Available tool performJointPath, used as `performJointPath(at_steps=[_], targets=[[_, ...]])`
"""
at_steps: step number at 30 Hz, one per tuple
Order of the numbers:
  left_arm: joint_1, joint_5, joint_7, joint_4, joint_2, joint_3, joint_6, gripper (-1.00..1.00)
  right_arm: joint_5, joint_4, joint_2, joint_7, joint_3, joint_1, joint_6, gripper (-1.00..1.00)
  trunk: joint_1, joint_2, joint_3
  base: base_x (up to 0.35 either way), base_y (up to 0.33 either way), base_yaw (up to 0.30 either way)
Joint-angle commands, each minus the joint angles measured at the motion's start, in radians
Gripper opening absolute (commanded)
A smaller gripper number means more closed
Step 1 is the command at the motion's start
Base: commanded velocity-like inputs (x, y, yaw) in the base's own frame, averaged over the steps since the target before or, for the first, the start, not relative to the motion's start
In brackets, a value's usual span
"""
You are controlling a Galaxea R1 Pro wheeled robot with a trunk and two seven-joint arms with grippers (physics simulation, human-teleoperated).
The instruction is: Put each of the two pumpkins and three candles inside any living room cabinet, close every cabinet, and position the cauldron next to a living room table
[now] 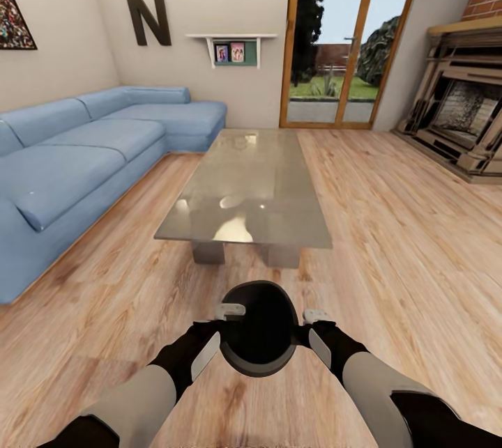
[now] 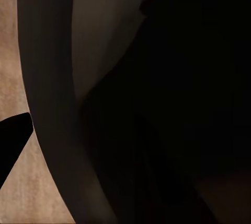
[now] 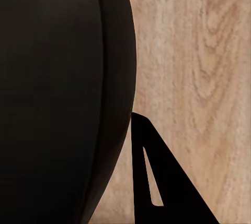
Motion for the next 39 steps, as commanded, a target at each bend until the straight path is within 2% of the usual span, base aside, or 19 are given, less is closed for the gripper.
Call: performJointPath(at_steps=[1, 39], targets=[[-0.001, 0.013, 0.006, -0.002, 0.0, -0.006, 0.003, -1.0, -0.025, -0.004, 0.001, -0.002, -0.015, -0.001, 0.004, -1.0, 0.0, 0.0, -0.002, 0.0, 0.0, 0.0], [-0.001, 0.013, 0.006, -0.002, 0.0, -0.006, 0.003, -1.0, -0.025, -0.004, 0.001, -0.002, -0.015, -0.001, 0.005, -1.0, 0.0, 0.0, -0.063, 0.0, 0.0, 0.0]])
